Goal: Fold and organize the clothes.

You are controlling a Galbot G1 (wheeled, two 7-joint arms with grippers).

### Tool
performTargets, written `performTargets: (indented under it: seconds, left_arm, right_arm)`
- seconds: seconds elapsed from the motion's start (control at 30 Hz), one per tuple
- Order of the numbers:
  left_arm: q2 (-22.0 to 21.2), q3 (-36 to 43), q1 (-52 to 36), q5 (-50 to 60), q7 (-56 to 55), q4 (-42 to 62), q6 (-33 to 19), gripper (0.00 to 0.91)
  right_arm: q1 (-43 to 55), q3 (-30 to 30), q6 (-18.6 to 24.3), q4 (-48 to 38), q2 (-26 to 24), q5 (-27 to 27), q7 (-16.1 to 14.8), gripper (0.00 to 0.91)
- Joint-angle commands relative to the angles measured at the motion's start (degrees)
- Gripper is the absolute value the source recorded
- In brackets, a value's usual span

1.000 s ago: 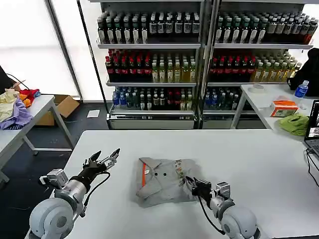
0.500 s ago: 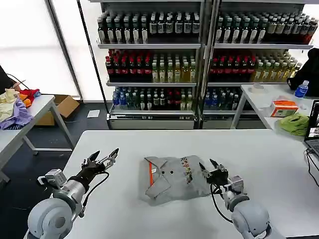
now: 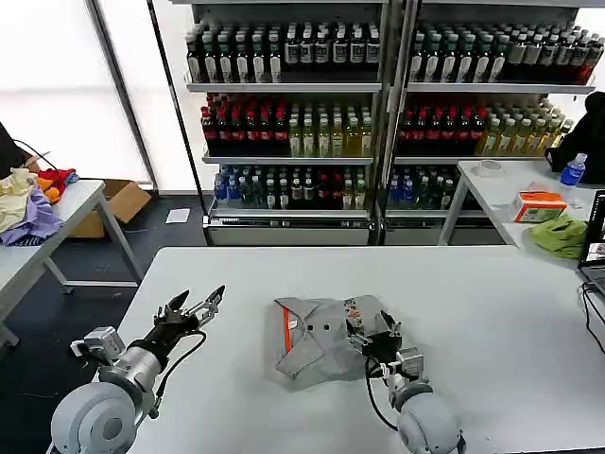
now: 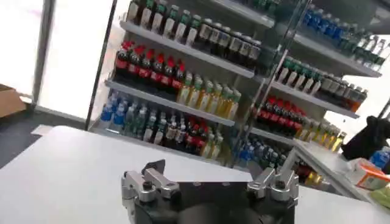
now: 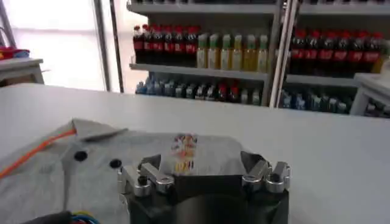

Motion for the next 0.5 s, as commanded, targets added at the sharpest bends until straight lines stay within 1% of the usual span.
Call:
performTargets:
  seconds: [0.03, 0.07, 0.1, 0.17, 0.2, 0.23, 0.27, 0.33, 0.37, 0.4, 0.43, 0.47, 0.5]
  left_arm:
    - [-0.1, 0.3, 0.5, 0.2, 0.3, 0.2, -0.3, 0.907]
    - [-0.1, 0.4, 0.3, 0.2, 0.3, 0.2, -0.3, 0.907]
    - [-0.1, 0.4, 0.2, 0.2, 0.3, 0.3, -0.3, 0.907]
    - [0.2, 0.1, 0.2, 0.2, 0.5, 0.1, -0.3, 0.907]
    - [0.3, 0.0, 0.3, 0.2, 0.7, 0.0, -0.3, 0.907]
    - [0.4, -0.3, 0.6, 0.2, 1.0, -0.1, -0.5, 0.907]
    - [0.6, -0.6, 0.9, 0.4, 1.4, -0.4, -0.6, 0.907]
    - [0.7, -1.0, 1.5, 0.8, 2.0, -0.9, -1.1, 0.907]
    - [0.7, -1.1, 2.0, 1.6, 2.9, -1.0, -1.5, 0.907]
    - [0.7, -1.2, 2.2, 2.3, 3.4, -1.1, -1.9, 0.907]
    - [0.7, -1.2, 2.6, 3.1, 3.9, -1.1, -2.2, 0.907]
    - [0.6, -1.2, 3.2, 3.7, 4.6, -1.3, -2.7, 0.907]
    - [0.5, -1.1, 3.4, 4.4, 5.1, -1.3, -3.0, 0.907]
  right_arm:
    - [-2.7, -1.6, 1.1, -2.0, 2.8, 2.5, 3.7, 0.907]
    - [-2.6, -1.4, 1.0, -1.4, 2.7, 4.0, 3.6, 0.907]
    - [-2.5, -0.8, 1.3, -0.4, 2.7, 4.4, 3.6, 0.907]
    - [-2.5, 0.4, 3.1, 2.3, 2.5, 4.3, 2.6, 0.907]
    - [-2.6, 0.8, 3.7, 3.5, 2.0, 4.4, 2.5, 0.907]
    - [-2.9, 2.3, 4.9, 6.2, 1.3, 3.5, 2.1, 0.907]
    - [-4.1, 4.6, 5.8, 9.5, 0.6, 2.1, 0.8, 0.907]
    - [-6.4, 8.8, 7.2, 12.8, -0.1, 0.0, -0.7, 0.907]
    - [-8.6, 12.9, 8.4, 14.7, -0.8, -1.3, -2.9, 0.907]
    - [-10.3, 14.5, 9.2, 15.5, -1.2, -1.4, -3.6, 0.907]
    - [-12.0, 17.4, 10.7, 16.3, -1.4, -1.3, -4.3, 0.907]
    - [-15.4, 21.2, 11.5, 17.6, -1.4, -1.3, -5.9, 0.907]
    - [-17.0, 22.4, 12.4, 17.9, -1.5, -1.2, -6.5, 0.907]
